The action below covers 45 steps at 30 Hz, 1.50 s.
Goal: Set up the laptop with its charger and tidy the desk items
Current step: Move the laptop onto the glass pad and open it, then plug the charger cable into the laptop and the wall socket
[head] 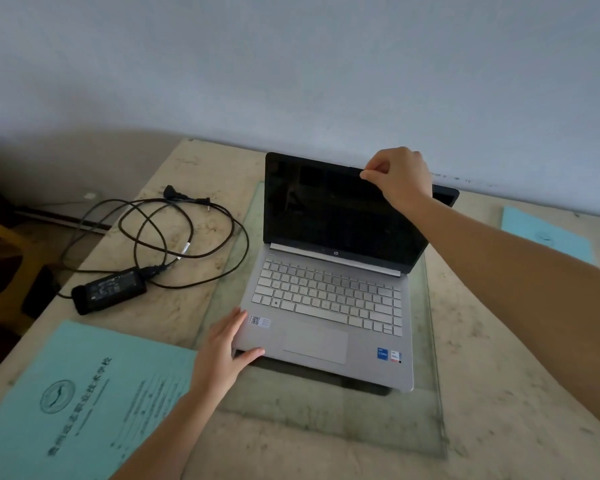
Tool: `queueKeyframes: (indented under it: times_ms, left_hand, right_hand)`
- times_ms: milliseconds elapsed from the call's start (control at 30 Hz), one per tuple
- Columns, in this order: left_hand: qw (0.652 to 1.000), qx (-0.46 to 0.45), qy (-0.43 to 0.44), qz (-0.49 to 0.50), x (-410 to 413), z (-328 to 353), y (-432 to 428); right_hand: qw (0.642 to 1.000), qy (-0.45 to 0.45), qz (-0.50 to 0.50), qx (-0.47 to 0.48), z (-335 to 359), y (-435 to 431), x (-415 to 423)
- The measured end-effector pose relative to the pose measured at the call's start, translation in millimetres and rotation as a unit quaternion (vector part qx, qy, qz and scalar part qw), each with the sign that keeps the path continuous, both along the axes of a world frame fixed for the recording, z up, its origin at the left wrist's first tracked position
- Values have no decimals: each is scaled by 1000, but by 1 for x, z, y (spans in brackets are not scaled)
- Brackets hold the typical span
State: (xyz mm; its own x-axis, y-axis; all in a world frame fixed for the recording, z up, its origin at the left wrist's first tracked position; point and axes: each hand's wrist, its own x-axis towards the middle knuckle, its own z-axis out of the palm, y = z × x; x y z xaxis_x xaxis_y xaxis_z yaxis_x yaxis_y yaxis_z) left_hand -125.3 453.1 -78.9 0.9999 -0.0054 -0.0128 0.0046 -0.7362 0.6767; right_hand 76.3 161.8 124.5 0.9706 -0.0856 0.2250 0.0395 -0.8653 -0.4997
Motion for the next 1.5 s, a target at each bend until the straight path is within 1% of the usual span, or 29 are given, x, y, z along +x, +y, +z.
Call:
queueKeyframes:
  times_ms: [233, 433, 567, 700, 767, 833, 933, 1000, 1133, 1233, 1333, 1500]
  left_hand:
    - [1000, 13, 14, 2, 1, 0, -1]
    - [998, 49, 45, 16, -1, 6, -9]
    - [996, 81, 23, 39, -8, 15, -20]
    - [995, 41, 28, 87, -29, 21, -24]
    - [993, 12, 35, 111, -42, 26, -20]
    - [990, -12, 33, 140, -54, 36, -9]
    - [983, -26, 15, 179, -64, 52, 16]
    - [980, -28, 18, 195, -67, 61, 36]
    - [977, -15, 29, 210, -60, 71, 65]
    - [980, -25, 36, 195, -51, 71, 89]
    - [986, -20, 37, 164, -35, 67, 115]
    - [984, 0, 34, 174, -3, 57, 158]
  right_hand:
    - [999, -35, 17, 18, -13, -1, -4]
    - [998, -30, 42, 30, -13, -4, -7]
    - [997, -30, 64, 32, -14, -7, -11]
    - [995, -34, 89, 11, -14, -3, -16]
    - [993, -57, 105, 1, -11, 4, -19]
    - [986, -102, 127, -16, -6, 17, -22]
    - [967, -176, 182, -21, 2, 52, -31]
    - [955, -188, 230, -17, 5, 81, -42]
    - [937, -138, 320, -8, -5, 127, -68]
    - [929, -95, 358, -7, -24, 160, -82]
    - [935, -8, 355, -8, -48, 188, -89]
    - [937, 127, 325, -28, -89, 229, -89]
